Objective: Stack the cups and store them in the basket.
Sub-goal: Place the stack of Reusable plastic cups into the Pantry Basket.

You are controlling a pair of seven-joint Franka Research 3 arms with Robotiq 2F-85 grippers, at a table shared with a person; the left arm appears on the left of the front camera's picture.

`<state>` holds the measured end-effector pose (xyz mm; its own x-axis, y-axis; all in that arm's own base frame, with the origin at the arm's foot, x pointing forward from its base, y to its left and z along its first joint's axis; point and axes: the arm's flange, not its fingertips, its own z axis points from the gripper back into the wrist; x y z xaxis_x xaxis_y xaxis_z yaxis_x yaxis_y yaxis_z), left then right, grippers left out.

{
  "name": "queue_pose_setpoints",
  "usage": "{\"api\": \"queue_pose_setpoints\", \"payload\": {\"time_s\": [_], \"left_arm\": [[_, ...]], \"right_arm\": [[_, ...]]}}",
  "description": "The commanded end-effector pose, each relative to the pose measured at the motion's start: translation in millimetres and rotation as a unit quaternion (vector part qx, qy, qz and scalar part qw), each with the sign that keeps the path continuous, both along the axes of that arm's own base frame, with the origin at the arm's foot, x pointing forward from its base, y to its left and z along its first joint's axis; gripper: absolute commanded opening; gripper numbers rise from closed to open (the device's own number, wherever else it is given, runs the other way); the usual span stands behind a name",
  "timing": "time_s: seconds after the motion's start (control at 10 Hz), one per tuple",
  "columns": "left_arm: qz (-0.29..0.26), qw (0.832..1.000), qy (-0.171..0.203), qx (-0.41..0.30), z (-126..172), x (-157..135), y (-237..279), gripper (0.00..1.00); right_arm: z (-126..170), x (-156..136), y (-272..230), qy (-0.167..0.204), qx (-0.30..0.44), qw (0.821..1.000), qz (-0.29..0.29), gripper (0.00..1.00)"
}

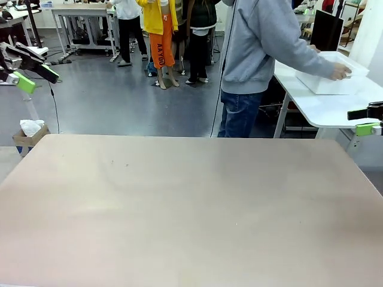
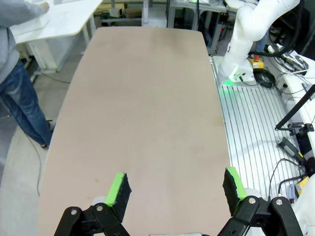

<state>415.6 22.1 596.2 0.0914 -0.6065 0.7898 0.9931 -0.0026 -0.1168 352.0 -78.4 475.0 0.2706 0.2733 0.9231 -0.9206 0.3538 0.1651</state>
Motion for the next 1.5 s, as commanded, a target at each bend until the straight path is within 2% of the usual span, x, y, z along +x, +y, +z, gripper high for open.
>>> {"api": "queue_pose_setpoints", "payload": {"time_s": [0.0, 1.4], "left_arm": [[0.004, 1.000, 0.003, 0.007, 2.8, -0.4, -1.0, 0.98], [0.004, 1.000, 0.003, 0.007, 2.8, -0.4, -1.0, 0.98]], "right_arm": [[4.9, 0.3, -0.3, 0.003, 0.006, 1.000, -0.001, 1.00], [4.9, 0.3, -0.3, 0.003, 0.006, 1.000, -0.001, 1.00]]}}
